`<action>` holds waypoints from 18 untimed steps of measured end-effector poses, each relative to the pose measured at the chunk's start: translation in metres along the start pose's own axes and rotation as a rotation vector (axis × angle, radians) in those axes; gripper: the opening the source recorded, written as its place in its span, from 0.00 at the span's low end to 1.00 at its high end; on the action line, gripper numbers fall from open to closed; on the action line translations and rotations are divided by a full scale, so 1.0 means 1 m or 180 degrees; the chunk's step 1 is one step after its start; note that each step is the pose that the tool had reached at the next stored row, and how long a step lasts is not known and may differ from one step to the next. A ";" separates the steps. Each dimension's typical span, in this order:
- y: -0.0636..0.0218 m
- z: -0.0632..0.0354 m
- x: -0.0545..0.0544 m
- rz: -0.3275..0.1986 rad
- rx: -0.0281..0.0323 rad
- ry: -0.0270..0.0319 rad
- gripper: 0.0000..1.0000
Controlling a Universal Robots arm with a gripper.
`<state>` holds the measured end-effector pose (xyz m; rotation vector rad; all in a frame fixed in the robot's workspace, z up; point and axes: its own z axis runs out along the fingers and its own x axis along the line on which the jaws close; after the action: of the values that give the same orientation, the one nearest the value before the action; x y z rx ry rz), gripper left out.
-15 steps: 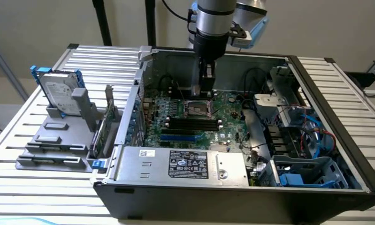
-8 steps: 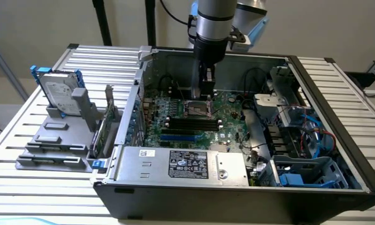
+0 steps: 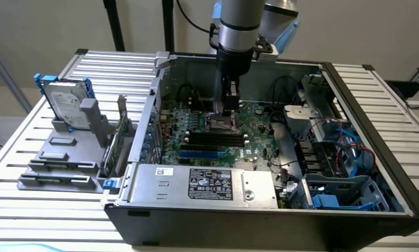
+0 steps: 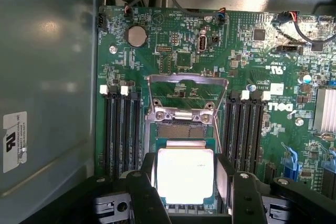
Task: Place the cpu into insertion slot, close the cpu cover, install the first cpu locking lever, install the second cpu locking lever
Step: 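Place the cpu into insertion slot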
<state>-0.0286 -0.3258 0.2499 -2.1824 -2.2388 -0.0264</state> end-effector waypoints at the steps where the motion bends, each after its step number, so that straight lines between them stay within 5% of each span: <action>1: 0.0000 0.0016 0.000 -0.0003 0.0000 0.0004 0.55; 18: -0.0001 0.0307 -0.001 -0.0001 0.0002 0.0016 0.55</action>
<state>-0.0286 -0.3258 0.2191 -2.1790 -2.2364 -0.0315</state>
